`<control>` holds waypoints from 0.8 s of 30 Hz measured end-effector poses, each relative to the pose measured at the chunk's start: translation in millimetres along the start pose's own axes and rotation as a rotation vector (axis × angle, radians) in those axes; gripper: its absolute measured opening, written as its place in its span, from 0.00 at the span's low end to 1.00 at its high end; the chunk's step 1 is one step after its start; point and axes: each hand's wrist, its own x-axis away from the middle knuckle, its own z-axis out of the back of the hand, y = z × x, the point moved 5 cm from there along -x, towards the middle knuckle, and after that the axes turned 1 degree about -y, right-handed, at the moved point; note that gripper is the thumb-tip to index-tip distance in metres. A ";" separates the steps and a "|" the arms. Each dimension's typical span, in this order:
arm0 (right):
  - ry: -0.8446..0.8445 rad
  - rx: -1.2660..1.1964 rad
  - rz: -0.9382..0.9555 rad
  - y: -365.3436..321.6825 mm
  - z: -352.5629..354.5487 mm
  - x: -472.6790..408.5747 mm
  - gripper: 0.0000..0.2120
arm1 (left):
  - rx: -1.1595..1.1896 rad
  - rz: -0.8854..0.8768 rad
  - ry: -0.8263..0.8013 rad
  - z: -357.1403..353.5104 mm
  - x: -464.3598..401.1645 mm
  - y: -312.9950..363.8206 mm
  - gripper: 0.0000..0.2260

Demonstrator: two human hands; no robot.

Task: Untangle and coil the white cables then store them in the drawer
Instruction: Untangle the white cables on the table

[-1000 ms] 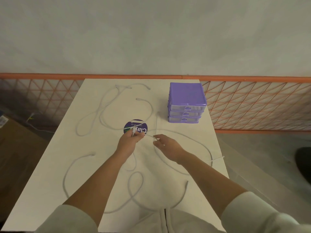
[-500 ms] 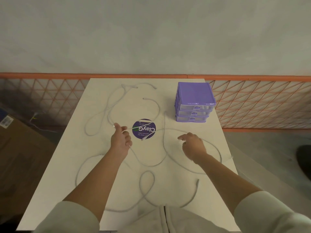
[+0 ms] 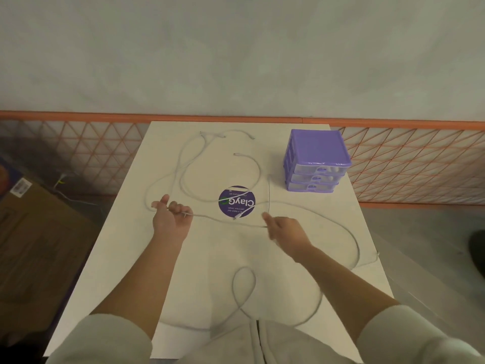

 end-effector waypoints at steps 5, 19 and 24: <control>0.066 0.120 -0.181 53.9 27.6 0.1 0.26 | -0.074 0.007 0.045 26.5 -5.2 6.1 0.16; 0.126 0.204 -0.292 81.4 50.6 -13.3 0.24 | -0.058 -0.029 0.122 40.6 -11.3 -7.0 0.10; 0.104 0.289 -0.306 91.3 46.8 -24.7 0.23 | -0.112 -0.068 0.138 45.7 -16.4 -0.9 0.12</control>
